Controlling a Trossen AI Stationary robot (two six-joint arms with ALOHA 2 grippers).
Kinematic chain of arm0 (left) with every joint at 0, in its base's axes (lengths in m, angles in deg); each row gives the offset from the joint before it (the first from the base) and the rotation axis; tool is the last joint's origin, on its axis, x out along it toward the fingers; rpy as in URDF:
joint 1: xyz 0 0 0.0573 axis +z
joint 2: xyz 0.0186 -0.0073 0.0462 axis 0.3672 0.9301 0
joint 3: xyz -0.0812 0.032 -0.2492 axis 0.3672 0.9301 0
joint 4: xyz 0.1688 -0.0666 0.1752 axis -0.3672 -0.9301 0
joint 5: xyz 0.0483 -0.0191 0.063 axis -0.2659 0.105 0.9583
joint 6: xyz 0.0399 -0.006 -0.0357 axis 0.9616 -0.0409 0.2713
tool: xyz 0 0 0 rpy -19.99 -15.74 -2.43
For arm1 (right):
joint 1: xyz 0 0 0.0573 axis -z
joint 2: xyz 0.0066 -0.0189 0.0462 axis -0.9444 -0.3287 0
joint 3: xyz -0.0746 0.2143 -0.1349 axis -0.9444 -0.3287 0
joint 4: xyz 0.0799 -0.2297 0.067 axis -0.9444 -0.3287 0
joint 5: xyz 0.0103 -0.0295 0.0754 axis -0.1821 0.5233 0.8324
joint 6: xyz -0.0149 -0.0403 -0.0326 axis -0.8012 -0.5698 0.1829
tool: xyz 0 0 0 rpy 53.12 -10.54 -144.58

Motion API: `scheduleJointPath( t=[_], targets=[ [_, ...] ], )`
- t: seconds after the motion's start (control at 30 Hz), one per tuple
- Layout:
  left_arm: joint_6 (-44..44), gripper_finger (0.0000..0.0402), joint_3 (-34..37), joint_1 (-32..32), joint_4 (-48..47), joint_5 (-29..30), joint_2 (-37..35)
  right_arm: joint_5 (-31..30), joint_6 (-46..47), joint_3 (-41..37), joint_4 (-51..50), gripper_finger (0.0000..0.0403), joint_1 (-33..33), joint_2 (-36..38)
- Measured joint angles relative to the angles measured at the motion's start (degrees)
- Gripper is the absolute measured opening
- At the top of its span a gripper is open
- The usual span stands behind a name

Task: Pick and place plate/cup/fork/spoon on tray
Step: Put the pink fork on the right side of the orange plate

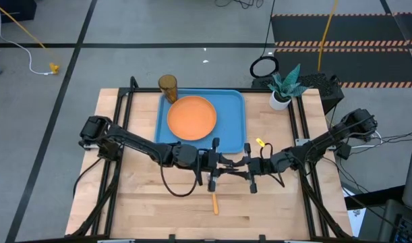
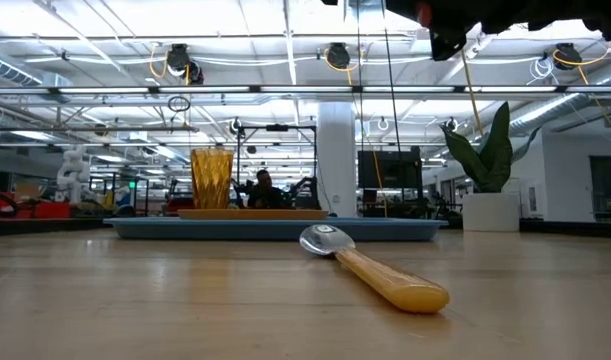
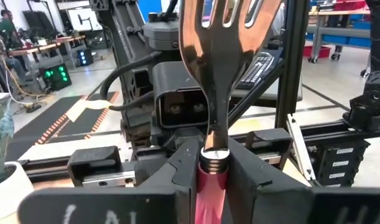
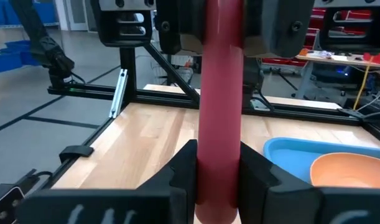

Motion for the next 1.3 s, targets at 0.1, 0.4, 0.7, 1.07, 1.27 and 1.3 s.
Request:
scheduleJointPath(
  t=[0.1, 0.4, 0.7, 1.07, 1.27, 1.3],
  targets=[
    [0.0, 0.0052, 0.0, 0.0, 0.0, 0.0, 0.0, -0.5, 0.5, 0.0, 0.0, 0.0063, 0.0, 0.0],
    [-0.2, 0.0052, 0.0, 0.5, -0.9, 4.4, 0.0, -11.1, 2.7, 0.0, -0.3, 0.0145, -0.1, 0.0],
    [-1.8, 0.0052, 0.0, 3.6, -3.0, 14.0, 0.0, -29.2, 0.1, 0.0, -2.6, 0.0188, -1.9, 0.0],
    [-10.9, 0.0052, 0.0, 6.3, -9.3, 19.0, 0.0, -38.1, -0.7, 0.0, -5.3, 0.0183, -3.1, 0.0],
    [-14.4, 0.0052, 0.0, 6.5, -9.4, 25.2, 0.0, -42.4, 2.5, 0.0, -5.3, 0.0183, -3.1, 0.0],
    [-15.0, 0.0052, 0.0, 6.6, -9.4, 26.0, 0.0, -42.6, 2.9, 0.0, -5.1, 0.0183, -3.1, 0.0]
  ],
)
